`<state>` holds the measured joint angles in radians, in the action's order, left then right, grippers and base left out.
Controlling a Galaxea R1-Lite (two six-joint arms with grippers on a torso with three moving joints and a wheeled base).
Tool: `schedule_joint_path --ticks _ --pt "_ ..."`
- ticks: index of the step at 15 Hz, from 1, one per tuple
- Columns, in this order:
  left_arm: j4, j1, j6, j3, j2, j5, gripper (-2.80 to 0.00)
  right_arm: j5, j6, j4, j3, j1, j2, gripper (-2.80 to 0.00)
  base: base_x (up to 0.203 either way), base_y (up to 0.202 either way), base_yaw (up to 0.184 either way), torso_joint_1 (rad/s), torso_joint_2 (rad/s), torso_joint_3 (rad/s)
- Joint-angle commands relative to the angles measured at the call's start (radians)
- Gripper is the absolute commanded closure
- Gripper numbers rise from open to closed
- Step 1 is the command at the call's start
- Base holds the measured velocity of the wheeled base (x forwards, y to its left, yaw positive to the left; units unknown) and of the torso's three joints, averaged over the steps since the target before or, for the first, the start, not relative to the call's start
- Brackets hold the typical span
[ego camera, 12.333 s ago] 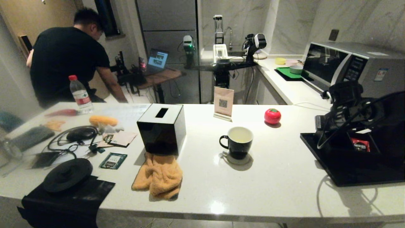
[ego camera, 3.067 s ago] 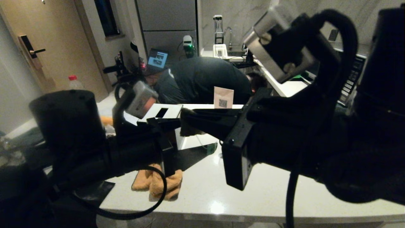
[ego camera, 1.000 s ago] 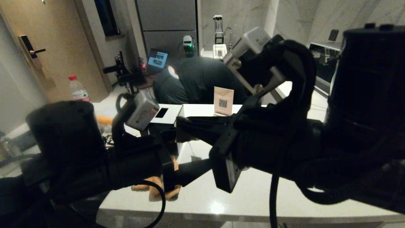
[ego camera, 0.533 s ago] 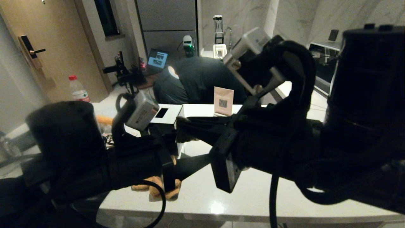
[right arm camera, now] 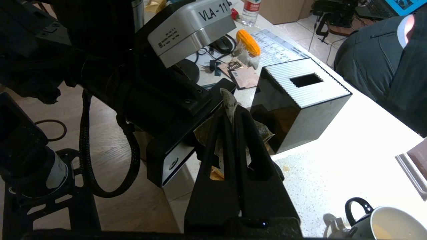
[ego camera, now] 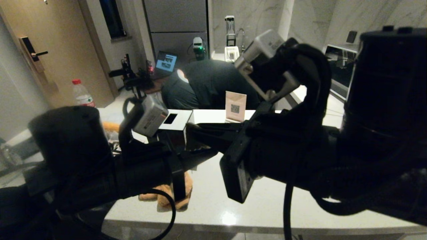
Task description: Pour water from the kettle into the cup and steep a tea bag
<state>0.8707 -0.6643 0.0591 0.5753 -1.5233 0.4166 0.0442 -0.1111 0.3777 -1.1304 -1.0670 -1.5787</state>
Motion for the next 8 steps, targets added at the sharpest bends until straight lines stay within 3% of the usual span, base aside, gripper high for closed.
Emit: schedule_joint_path --ticks 1,8 --pt "0.005 0.0 0.001 0.0 -0.001 0.002 0.0 -0.001 -0.001 0.003 0.0 -0.001 0.0 0.0 0.0 0.0 0.0 0.0 0.0 0.0" --pt "0.005 0.005 0.002 0.001 0.002 -0.001 0.0 0.006 -0.001 0.003 0.041 -0.001 0.023 0.0 0.0 0.0 0.0 0.0 0.0 0.0"
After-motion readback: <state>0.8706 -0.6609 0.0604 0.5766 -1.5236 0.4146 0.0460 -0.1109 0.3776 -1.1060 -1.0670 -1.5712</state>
